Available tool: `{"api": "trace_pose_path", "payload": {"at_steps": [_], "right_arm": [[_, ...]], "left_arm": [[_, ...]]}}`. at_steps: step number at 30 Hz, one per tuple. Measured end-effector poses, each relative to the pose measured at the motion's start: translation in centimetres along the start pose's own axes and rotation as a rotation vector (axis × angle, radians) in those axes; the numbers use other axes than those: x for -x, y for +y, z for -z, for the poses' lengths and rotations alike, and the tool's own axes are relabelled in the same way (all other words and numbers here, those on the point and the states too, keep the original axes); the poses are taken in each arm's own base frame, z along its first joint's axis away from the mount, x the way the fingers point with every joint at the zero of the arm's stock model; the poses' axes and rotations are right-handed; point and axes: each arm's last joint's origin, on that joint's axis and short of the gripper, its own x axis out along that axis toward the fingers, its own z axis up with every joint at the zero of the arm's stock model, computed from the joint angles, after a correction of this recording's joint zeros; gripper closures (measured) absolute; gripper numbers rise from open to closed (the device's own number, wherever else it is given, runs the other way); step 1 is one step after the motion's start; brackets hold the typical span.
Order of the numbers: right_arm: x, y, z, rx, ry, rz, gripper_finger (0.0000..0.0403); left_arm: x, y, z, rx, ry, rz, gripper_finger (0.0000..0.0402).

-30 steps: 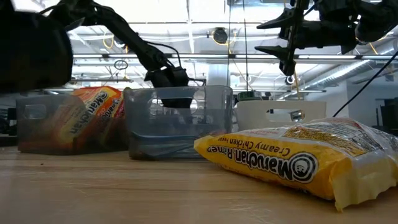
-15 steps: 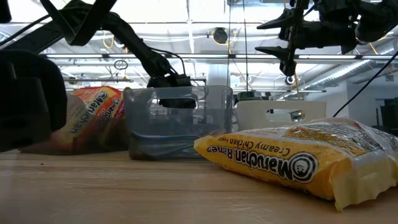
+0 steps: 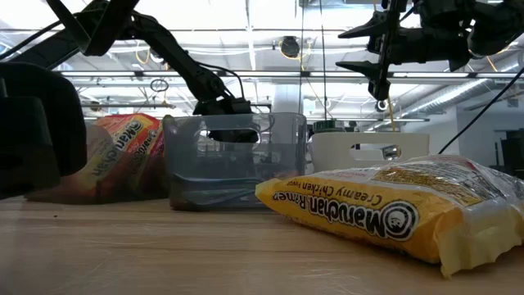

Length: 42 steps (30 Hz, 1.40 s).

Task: Pick & Place Food Item
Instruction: Put the orange pack into the white bin

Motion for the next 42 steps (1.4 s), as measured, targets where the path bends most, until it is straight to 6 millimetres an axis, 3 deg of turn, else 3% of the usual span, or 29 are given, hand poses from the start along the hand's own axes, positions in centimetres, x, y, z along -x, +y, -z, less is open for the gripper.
{"api": "trace_pose_path", "payload": {"at_steps": [6, 17, 32, 42], "right_arm": [[0.0, 0.0, 0.0, 0.002, -0.001, 0.001, 0.0193], [0.0, 0.0, 0.0, 0.004, -0.002, 0.001, 0.0193], [0.0, 0.0, 0.0, 0.008, -0.002, 0.002, 0.0193], [0.0, 0.0, 0.0, 0.008, -0.002, 0.002, 0.0193]], "left_arm": [[0.0, 0.0, 0.0, -0.005, -0.001, 0.016, 0.0111], [-0.5, -0.9, -0.1, -0.047, 0.007, -0.006, 0.0178], [-1.1, -1.0, 0.4, -0.071, 0.069, -0.125, 0.0189], [-1.4, -1.0, 0.4, -0.074, 0.076, -0.177, 0.0288]]}}
